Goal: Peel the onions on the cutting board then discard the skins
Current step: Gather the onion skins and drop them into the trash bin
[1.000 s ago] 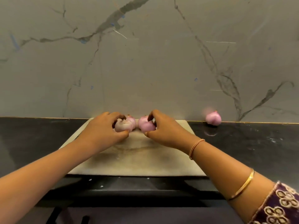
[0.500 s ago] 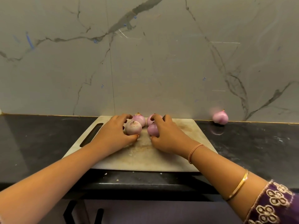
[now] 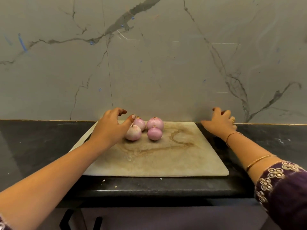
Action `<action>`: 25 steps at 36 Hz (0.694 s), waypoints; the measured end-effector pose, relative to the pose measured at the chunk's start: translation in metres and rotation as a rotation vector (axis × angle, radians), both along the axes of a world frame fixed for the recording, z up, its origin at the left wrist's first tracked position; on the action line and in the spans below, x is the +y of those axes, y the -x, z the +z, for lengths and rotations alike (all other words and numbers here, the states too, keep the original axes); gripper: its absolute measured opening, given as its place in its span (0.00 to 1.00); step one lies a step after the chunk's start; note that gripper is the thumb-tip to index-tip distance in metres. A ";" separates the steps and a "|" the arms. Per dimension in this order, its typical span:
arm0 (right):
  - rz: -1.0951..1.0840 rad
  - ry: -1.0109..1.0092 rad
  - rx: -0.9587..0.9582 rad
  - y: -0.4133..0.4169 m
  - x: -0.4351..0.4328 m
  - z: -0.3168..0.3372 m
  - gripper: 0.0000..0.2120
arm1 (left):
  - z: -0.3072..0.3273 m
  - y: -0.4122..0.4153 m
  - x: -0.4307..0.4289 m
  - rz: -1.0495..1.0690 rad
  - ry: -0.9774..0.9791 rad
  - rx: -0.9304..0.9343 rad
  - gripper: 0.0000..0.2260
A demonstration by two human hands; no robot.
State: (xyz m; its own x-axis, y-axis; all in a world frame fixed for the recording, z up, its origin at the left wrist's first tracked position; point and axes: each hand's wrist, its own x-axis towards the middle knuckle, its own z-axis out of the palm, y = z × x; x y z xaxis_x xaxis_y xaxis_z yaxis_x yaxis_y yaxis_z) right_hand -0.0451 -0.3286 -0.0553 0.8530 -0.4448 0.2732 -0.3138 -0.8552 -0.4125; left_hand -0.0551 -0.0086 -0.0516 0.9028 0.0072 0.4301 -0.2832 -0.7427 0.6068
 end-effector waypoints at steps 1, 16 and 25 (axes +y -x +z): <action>-0.031 0.056 0.016 -0.003 -0.006 -0.004 0.28 | 0.001 -0.003 -0.001 0.014 0.005 0.010 0.20; -0.156 0.053 -0.024 -0.017 -0.036 -0.011 0.18 | -0.001 -0.020 -0.003 0.065 0.041 0.086 0.16; 0.226 -0.386 -0.266 -0.003 0.005 0.017 0.15 | 0.000 -0.018 -0.004 0.073 0.066 0.080 0.15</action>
